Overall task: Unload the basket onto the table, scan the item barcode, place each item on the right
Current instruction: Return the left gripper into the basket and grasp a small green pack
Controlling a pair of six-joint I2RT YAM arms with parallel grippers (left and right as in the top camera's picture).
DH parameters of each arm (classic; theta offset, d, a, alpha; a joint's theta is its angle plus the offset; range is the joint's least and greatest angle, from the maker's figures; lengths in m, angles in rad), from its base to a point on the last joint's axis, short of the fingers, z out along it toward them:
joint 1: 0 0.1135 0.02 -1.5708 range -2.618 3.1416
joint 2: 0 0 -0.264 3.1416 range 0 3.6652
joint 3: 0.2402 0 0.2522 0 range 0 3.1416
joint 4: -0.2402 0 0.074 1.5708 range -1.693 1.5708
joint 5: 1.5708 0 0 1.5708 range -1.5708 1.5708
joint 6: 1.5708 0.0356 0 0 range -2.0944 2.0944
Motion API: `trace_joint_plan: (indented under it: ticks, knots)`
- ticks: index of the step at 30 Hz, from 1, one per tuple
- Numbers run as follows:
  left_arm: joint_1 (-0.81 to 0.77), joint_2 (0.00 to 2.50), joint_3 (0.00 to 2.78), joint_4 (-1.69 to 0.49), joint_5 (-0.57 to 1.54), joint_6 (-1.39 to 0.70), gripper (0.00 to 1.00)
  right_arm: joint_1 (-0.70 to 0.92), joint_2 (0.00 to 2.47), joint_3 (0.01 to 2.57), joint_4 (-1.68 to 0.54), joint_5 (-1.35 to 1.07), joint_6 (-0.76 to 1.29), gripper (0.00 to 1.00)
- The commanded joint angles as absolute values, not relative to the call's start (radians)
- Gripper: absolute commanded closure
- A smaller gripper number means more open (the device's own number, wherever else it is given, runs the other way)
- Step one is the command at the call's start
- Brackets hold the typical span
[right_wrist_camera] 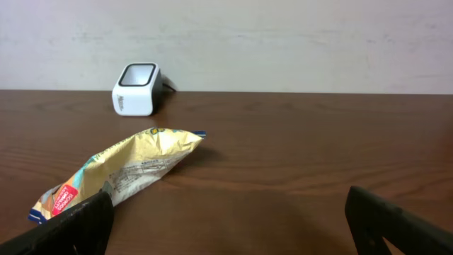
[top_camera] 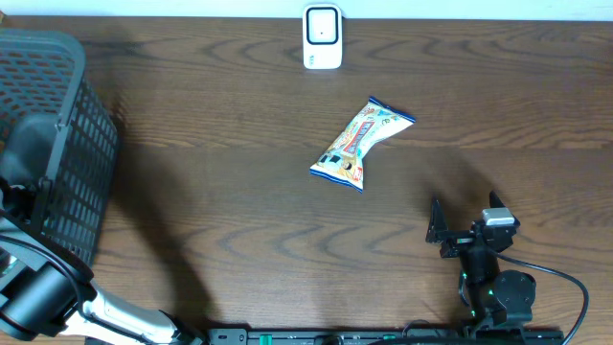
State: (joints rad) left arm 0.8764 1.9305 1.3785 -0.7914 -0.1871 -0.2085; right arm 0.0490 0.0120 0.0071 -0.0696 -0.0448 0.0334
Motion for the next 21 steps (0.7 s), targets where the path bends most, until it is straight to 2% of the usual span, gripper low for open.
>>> trace_joint_plan:
  ticks: [1,7,9,10,13,16,17,21]
  knots:
    - [0.883,1.942,1.339,-0.806,-0.162,-0.191,0.25,0.059,0.006,0.006,-0.073,-0.039,0.029,0.01]
    - [0.883,1.942,1.332,-0.806,-0.062,-0.192,0.26,0.059,0.006,0.006,-0.073,-0.039,0.029,0.01]
    - [0.883,1.942,1.326,-0.805,-0.063,-0.192,0.12,0.059,0.006,0.006,-0.073,-0.039,0.029,0.01]
    - [0.883,1.942,1.319,-0.805,-0.063,-0.192,0.01,0.059,0.006,0.006,-0.074,-0.039,0.029,0.01]
    - [0.883,1.942,1.303,-0.804,-0.063,-0.192,0.01,0.059,0.006,0.006,-0.073,-0.039,0.029,0.01]
    - [0.883,1.942,1.285,-0.802,-0.063,-0.191,0.42,0.059,0.006,0.006,-0.073,-0.039,0.028,0.01]
    - [0.883,1.942,1.284,-0.803,-0.063,-0.191,0.50,0.059,0.006,0.006,-0.073,-0.039,0.029,0.01]
    - [0.883,1.932,1.292,-0.809,-0.063,-0.192,0.57,0.059,0.006,0.006,-0.073,-0.039,0.029,0.01]
